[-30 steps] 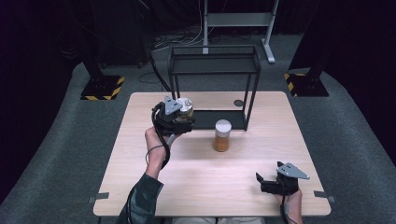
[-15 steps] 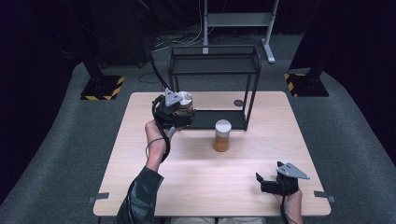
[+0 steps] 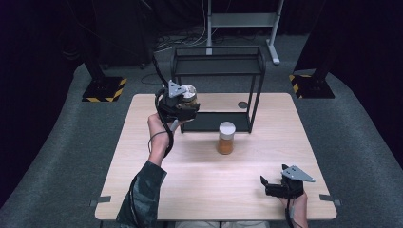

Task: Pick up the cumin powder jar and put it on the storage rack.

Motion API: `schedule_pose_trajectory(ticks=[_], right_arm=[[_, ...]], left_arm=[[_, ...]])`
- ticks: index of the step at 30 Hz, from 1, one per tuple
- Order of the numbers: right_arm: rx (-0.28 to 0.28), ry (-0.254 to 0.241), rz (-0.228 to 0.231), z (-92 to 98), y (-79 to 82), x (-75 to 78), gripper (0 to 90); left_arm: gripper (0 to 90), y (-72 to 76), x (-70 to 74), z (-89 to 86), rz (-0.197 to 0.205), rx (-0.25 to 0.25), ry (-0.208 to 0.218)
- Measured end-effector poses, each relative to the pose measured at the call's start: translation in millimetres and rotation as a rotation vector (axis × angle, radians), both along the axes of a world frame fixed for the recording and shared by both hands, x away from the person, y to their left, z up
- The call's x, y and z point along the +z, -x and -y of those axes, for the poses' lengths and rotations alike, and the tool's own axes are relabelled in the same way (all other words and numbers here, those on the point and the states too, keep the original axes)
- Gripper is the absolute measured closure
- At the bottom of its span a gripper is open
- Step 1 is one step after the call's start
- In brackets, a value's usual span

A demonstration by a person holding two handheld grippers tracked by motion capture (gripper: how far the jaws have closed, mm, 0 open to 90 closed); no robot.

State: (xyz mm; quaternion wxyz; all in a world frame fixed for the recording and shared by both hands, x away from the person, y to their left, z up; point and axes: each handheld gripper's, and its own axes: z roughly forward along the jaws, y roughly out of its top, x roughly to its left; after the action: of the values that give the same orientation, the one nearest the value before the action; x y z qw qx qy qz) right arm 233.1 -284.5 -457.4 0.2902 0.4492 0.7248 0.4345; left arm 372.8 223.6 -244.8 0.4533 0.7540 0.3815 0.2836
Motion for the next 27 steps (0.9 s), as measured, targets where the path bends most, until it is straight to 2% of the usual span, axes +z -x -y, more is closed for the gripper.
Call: schedule_pose_trajectory(ticks=[10, 19, 27], right_arm=[[0.000, 0.001, -0.002, -0.4, -0.3, 0.3, 0.0], [0.000, 0.001, -0.002, -0.5, -0.3, 0.3, 0.0], [-0.001, 0.001, -0.004, -0.4, -0.6, 0.5, 0.0]], left_arm=[[30.1, -7.5, 11.6, -2.3, -0.001, 0.000, 0.012], [30.1, -14.2, 22.6, -6.5, -0.001, -0.003, 0.050], [30.1, -18.8, 34.3, -10.6, -0.002, -0.007, 0.066]])
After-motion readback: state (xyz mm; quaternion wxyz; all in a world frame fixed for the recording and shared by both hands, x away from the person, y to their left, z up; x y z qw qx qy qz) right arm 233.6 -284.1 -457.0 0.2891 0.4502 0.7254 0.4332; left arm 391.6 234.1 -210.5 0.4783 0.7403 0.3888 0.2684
